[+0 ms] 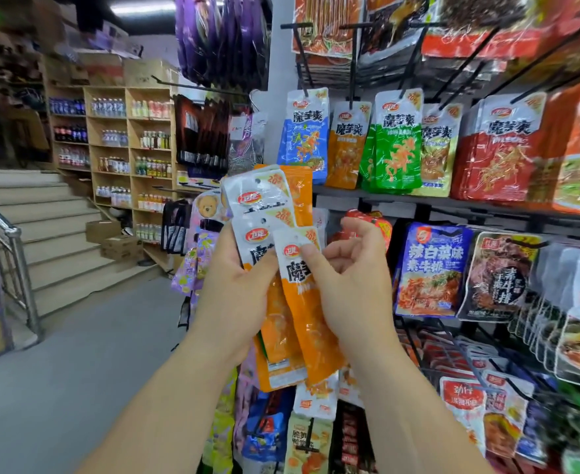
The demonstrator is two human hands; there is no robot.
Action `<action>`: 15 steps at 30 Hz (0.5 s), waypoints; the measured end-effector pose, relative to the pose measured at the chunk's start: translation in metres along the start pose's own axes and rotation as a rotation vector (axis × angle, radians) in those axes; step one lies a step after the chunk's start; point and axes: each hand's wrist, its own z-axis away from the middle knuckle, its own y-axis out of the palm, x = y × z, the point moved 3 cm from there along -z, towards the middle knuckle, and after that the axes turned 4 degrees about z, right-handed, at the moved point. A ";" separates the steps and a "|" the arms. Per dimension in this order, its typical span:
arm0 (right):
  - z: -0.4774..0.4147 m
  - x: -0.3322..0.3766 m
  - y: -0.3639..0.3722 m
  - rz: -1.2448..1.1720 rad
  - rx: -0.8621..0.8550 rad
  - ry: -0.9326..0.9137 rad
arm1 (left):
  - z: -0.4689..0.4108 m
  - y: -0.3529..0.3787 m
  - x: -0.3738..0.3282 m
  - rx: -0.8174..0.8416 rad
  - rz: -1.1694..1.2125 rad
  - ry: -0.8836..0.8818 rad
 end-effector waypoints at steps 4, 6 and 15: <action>-0.030 0.012 -0.017 0.072 0.105 0.009 | -0.017 0.006 -0.013 0.006 -0.005 0.057; -0.050 0.015 -0.028 0.040 0.083 0.027 | -0.032 0.007 -0.021 0.005 -0.037 0.108; -0.160 0.077 -0.069 0.180 -0.141 -0.180 | -0.101 0.016 -0.038 -0.054 -0.052 0.292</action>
